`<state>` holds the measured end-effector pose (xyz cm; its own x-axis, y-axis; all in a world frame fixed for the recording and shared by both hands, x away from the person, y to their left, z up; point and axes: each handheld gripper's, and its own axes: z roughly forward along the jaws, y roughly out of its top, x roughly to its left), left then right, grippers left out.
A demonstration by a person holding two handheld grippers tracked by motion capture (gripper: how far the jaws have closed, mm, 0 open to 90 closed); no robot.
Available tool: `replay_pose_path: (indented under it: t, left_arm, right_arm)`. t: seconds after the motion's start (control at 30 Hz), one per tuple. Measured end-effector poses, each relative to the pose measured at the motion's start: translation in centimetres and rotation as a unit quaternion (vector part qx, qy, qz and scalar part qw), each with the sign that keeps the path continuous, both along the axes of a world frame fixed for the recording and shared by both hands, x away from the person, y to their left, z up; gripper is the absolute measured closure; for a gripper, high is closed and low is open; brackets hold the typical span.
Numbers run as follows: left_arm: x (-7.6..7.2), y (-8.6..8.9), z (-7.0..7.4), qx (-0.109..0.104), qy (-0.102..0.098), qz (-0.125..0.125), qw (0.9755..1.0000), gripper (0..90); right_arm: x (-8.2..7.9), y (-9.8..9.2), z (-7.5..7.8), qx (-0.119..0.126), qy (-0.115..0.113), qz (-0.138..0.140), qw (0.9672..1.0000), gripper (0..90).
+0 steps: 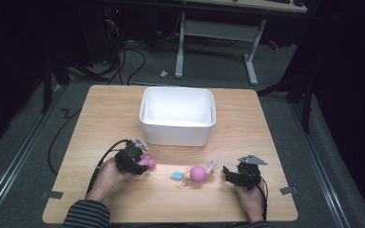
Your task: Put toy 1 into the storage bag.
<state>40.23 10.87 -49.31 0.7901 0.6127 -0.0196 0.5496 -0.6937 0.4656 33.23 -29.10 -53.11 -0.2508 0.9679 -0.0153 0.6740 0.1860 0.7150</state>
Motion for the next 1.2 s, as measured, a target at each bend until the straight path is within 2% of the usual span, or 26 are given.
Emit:
replay_pose_path:
  t: [0.03, 0.6, 0.73, 1.0, 1.2]
  left_arm:
    - [0.0, 0.0, -0.1, 0.005, -0.002, 0.0, 1.0, 54.5]
    - [0.0, 0.0, 0.0, 0.002, -0.008, -0.008, 0.9999, 57.1]
    - [-0.1, 0.1, 0.2, -0.012, -0.01, -0.006, 0.9999, 57.3]
    - [-0.8, 0.0, 0.9, -0.022, -0.023, -0.011, 0.9994, 57.6]
    - [-1.0, 0.7, 1.7, -0.03, -0.025, 0.008, 0.9992, 57.6]
  right_arm:
    - [0.0, 0.0, 0.0, 0.0, 0.0, 0.0, 1.0, 23.1]
    - [0.0, 0.0, 0.0, 0.0, 0.0, 0.002, 1.0, 23.1]
    - [0.0, 0.0, 0.0, 0.0, 0.0, 0.002, 1.0, 23.1]
    - [0.0, 0.0, 0.0, 0.0, 0.001, 0.003, 1.0, 23.1]
    - [0.0, 0.0, 0.0, 0.0, 0.0, 0.004, 1.0, 23.1]
